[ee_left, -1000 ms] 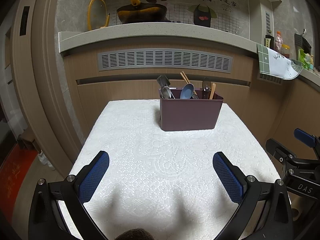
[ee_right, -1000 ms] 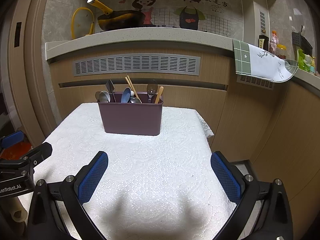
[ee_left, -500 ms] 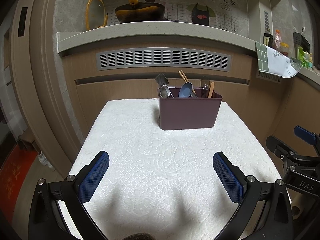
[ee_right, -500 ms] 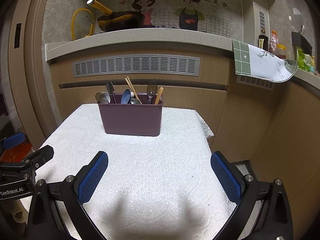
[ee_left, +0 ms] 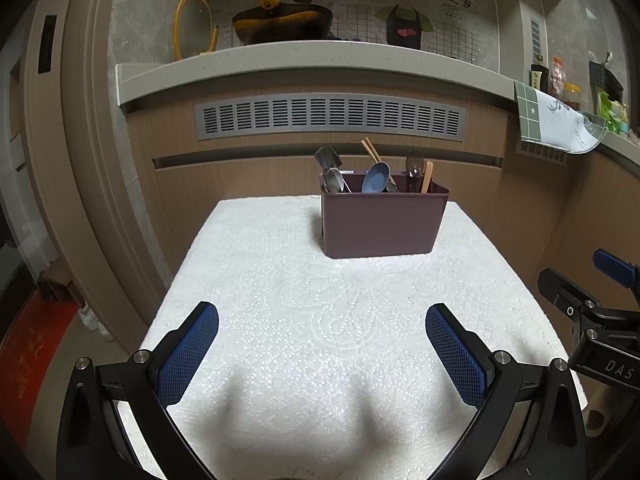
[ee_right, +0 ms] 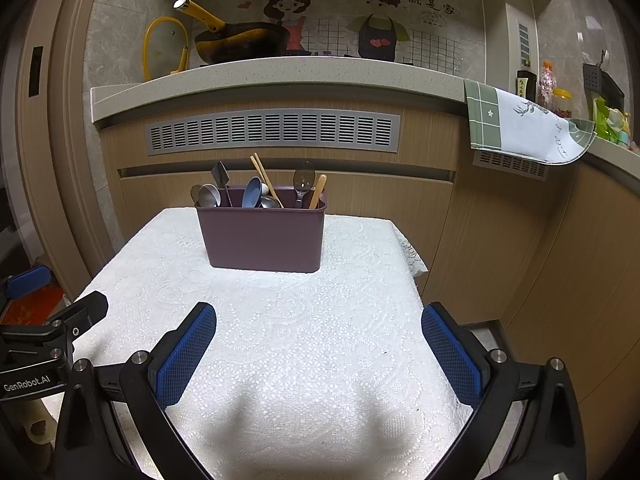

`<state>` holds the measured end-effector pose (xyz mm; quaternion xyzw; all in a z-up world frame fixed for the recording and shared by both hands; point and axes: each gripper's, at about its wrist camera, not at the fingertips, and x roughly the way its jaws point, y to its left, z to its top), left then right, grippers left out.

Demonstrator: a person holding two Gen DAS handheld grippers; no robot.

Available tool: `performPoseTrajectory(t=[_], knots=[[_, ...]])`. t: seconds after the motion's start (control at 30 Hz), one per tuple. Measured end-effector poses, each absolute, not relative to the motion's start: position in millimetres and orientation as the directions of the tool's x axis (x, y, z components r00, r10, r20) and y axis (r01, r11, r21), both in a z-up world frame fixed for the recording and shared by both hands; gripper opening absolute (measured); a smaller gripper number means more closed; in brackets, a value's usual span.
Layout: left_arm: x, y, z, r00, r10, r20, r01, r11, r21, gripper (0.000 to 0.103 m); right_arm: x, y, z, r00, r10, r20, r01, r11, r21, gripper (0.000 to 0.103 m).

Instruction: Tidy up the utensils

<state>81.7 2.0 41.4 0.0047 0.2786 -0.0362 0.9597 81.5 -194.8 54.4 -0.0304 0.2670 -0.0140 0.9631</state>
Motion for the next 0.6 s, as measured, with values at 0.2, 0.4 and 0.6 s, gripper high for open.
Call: performPoseTrajectory(t=[0.2, 0.4, 0.6], knots=[[84.0, 2.7, 35.0, 0.835, -0.063, -0.547, 0.069, 0.998, -0.009, 0.103, 83.4, -194.0, 51.4, 0.851, -0.046, -0.524, 0.015, 0.998, -0.063, 0.102], [90.7, 3.8, 21.8, 0.814, -0.055, -0.578, 0.066, 0.998, -0.002, 0.103, 91.6, -194.0, 40.6, 0.830, -0.050, -0.555, 0.017, 0.998, -0.064, 0.102], [103.5, 12.0, 0.4, 0.798, -0.033, -0.602, 0.031, 0.999, -0.014, 0.103, 109.1, -196.6, 19.6, 0.783, -0.051, -0.620, 0.026, 0.998, -0.050, 0.102]])
